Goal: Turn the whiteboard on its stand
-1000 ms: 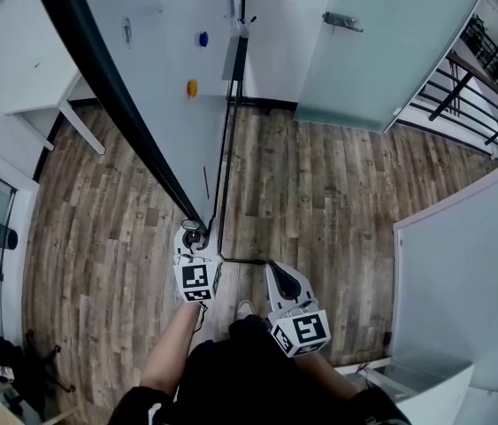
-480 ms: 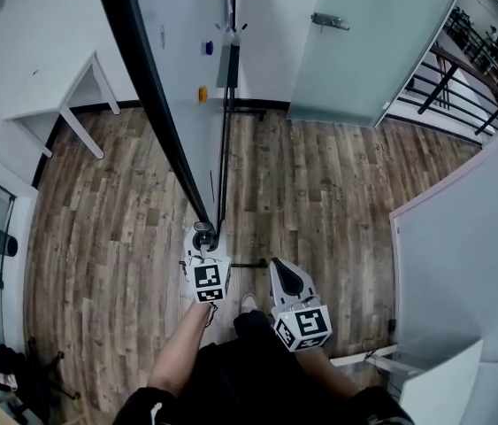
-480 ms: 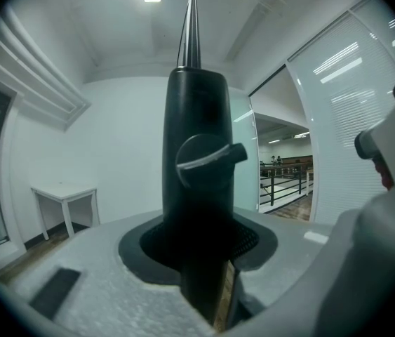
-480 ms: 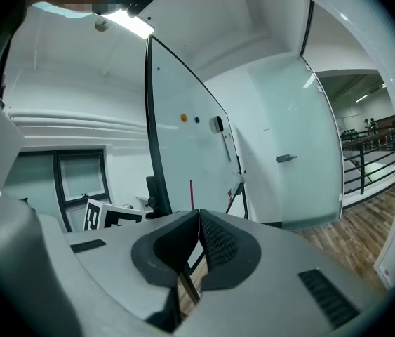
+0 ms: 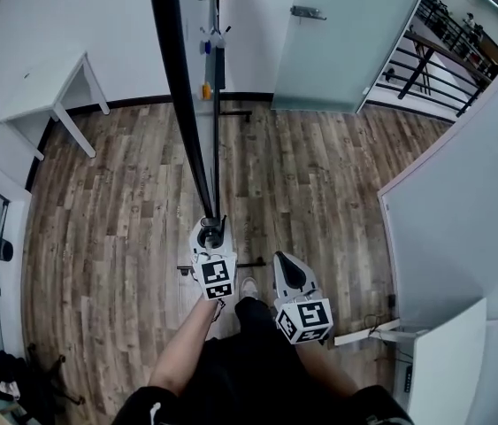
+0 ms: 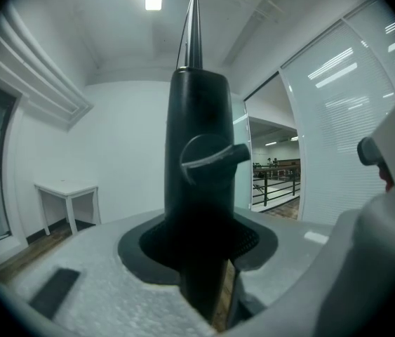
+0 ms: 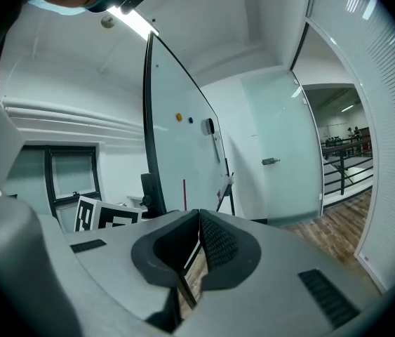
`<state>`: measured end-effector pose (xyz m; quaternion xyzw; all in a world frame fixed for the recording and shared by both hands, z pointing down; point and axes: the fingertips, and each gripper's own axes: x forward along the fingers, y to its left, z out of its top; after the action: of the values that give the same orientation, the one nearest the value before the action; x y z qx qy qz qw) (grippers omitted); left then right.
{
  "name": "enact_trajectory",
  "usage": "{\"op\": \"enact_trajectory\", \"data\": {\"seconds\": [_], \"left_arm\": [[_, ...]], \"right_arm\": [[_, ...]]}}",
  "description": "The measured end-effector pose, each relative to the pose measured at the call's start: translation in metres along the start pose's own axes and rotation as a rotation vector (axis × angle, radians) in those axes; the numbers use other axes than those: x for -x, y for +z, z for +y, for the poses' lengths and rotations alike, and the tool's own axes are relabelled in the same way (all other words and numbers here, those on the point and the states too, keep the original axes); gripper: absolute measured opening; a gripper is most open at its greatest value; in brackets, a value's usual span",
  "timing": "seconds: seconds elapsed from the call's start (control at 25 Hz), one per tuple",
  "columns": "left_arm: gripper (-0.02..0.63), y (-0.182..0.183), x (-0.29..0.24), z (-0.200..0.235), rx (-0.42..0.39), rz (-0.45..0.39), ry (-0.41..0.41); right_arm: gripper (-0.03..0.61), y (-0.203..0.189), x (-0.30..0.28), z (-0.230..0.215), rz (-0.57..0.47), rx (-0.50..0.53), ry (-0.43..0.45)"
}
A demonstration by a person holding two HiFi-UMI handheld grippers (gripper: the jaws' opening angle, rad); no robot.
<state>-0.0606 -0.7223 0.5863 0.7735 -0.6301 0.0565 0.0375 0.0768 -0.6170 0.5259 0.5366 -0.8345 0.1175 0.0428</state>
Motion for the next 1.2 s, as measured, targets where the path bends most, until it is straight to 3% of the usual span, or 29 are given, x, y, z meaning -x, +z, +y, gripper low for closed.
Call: {"op": "enact_trajectory", "data": {"seconds": [0.28, 0.56, 1.2], "left_arm": [[0.172, -0.009, 0.062, -0.024, 0.015, -0.012, -0.015], [0.169, -0.014, 0.072, -0.026, 0.008, 0.022, -0.006], [0.166, -0.016, 0.132, 0.003, 0.001, 0.019, -0.021]], "right_arm": [[0.012, -0.023, 0.076, 0.027, -0.019, -0.004, -0.079], [0.012, -0.035, 0.14, 0.047, -0.029, -0.024, -0.137], [0.012, -0.068, 0.228, 0.065, 0.023, -0.065, -0.093]]}}
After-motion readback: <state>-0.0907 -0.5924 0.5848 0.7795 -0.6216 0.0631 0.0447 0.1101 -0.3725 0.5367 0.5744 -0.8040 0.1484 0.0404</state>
